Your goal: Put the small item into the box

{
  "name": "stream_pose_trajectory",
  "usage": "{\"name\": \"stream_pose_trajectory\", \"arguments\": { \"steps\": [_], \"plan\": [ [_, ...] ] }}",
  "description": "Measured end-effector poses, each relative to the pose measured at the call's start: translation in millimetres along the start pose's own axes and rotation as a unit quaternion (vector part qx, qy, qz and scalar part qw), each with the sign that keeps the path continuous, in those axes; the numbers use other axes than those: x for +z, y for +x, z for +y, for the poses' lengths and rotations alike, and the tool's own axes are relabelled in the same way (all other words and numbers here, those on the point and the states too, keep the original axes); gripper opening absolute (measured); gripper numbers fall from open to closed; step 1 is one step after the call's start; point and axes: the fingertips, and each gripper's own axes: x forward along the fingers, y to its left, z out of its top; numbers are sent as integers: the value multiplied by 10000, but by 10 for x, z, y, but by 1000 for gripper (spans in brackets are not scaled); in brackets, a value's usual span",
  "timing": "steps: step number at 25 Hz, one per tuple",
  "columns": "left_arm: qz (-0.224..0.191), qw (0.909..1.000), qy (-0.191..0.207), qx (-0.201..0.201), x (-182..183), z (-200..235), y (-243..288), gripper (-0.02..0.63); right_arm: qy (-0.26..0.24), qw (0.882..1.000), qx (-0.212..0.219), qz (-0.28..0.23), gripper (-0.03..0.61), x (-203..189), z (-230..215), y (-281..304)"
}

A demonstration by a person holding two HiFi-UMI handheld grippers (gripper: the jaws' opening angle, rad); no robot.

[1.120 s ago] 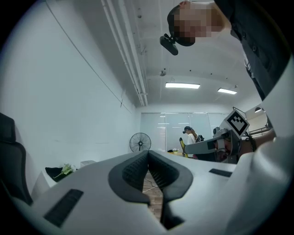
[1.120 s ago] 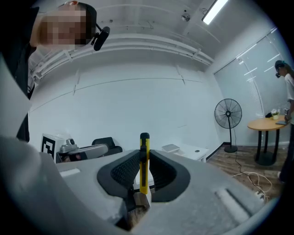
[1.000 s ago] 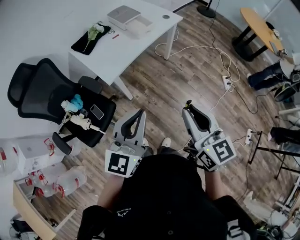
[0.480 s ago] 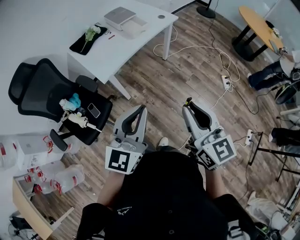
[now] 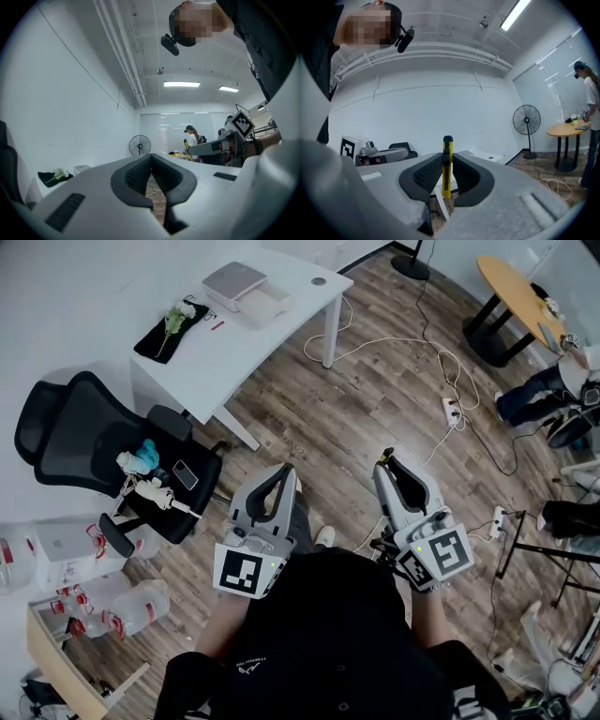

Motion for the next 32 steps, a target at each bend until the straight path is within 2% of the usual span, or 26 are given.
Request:
{"name": "stream_pose_trajectory", "arguments": {
  "steps": [6, 11, 20, 26, 32],
  "plan": [
    [90, 9998, 49, -171, -97, 391, 443, 5, 77, 9995, -291, 12, 69, 45, -301, 406],
    [-29, 9990, -217, -380, -69, 665, 961, 5, 90, 9988, -472, 52, 69, 138, -560, 811],
    [-18, 9961, -300, -827, -61, 1338, 1807, 5, 105, 9962, -855, 85, 69, 276, -987, 1704],
    [-85, 9948, -251, -987, -54, 1780, 2118, 5, 134, 9941, -1079, 8, 69, 312, -1150, 2156],
    [-154, 9950, -302, -934, -84, 2054, 2227, 5, 111, 9946, -1029, -16, 69, 318, -1124, 2442]
  ]
}}
